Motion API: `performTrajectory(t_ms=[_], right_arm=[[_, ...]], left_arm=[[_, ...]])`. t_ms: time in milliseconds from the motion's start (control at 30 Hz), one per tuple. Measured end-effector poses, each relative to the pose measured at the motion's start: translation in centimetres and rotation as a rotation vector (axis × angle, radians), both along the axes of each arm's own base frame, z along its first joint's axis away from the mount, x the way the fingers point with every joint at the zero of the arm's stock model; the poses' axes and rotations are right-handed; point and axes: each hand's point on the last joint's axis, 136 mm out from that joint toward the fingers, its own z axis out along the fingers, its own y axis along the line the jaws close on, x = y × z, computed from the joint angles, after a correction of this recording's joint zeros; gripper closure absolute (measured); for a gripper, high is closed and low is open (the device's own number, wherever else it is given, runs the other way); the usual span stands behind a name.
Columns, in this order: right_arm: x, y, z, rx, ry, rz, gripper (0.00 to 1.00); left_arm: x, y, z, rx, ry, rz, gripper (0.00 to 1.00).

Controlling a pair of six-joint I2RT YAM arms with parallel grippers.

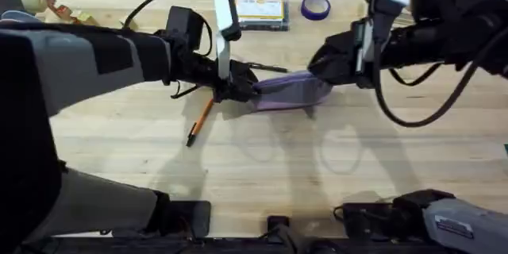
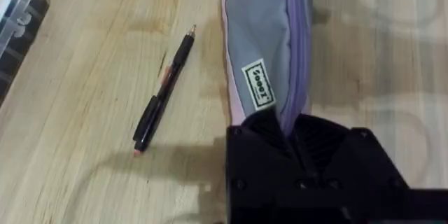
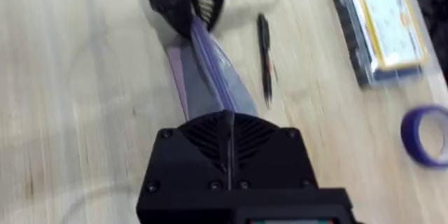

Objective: Unzip the bag, pick up the pens from the table one at a time and place them inside, then zip the bag closed.

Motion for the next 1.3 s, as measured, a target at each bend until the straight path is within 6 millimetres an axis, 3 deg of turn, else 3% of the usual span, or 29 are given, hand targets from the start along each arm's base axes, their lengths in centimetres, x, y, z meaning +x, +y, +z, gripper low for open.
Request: performTrajectory(t_ms=[200, 600, 633, 833, 867, 1300], right_arm=[[-0.8, 2.3, -0.2, 0.011, -0.004, 0.077, 0.97], [-0.9, 2.1, 0.5, 0.009, -0.027, 0.071, 0.97], [-1.1, 1.9, 0.7, 0.005, -0.033, 0.065, 0.917], [-2.1, 0.2, 1.7, -0.066, -0.071, 0.01, 0.085], [-2.3, -0.1, 1.7, -0.083, -0.077, -0.001, 0.028], [-3.4, -2.4, 1.8, -0.183, -0.088, -0.07, 0.005]], left_arm=[[0.0, 0.0, 0.0, 0.0, 0.0, 0.0, 0.958], [0.0, 0.0, 0.0, 0.0, 0.0, 0.0, 0.958], [0.0, 0.0, 0.0, 0.0, 0.0, 0.0, 0.958], [0.0, 0.0, 0.0, 0.0, 0.0, 0.0, 0.958], [0.0, 0.0, 0.0, 0.0, 0.0, 0.0, 0.958], [0.0, 0.0, 0.0, 0.0, 0.0, 0.0, 0.958]])
